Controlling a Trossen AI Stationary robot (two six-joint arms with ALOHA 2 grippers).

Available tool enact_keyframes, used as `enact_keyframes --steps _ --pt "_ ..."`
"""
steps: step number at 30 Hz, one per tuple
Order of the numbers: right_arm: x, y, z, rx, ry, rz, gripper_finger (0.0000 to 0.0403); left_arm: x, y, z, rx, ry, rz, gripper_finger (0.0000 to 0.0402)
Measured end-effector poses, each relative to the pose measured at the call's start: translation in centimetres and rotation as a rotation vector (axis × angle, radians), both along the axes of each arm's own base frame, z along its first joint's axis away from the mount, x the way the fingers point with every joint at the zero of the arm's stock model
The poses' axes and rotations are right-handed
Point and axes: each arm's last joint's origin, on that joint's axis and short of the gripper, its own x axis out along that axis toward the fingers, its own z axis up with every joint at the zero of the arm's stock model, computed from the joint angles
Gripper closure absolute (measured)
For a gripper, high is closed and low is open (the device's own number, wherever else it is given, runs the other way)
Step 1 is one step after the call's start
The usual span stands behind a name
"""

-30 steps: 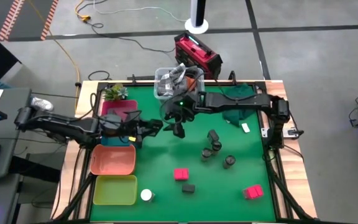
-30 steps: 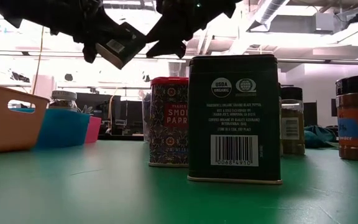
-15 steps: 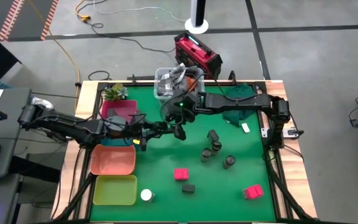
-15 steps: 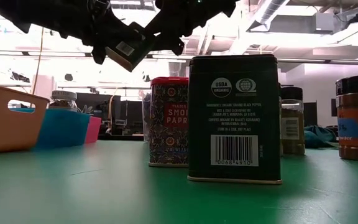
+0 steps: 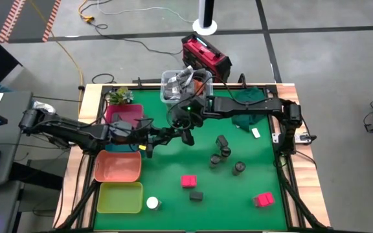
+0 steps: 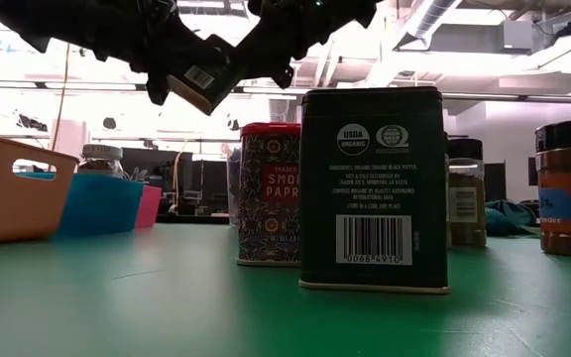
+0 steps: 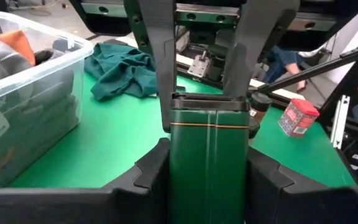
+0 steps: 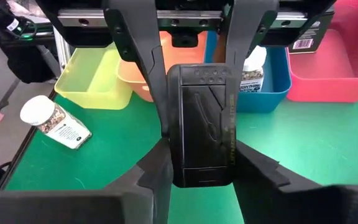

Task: Sort spices by type
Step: Put the top left green seasoning can into the red bin

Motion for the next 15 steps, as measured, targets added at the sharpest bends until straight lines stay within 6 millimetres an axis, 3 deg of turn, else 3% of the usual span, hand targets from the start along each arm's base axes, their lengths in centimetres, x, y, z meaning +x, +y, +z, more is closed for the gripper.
enact_keyframes --steps 5,15 --pt "-0.1 0.0 -0.2 -0.007 0.022 -0.003 0.0214 0.2 0.0 0.7 0.022 0.054 0.006 0.0247" --pt "-0.5 0.1 -0.6 -0.015 0.074 0.011 0.0241 0.5 0.0 2.2 0.099 0.089 0.002 0.0143"
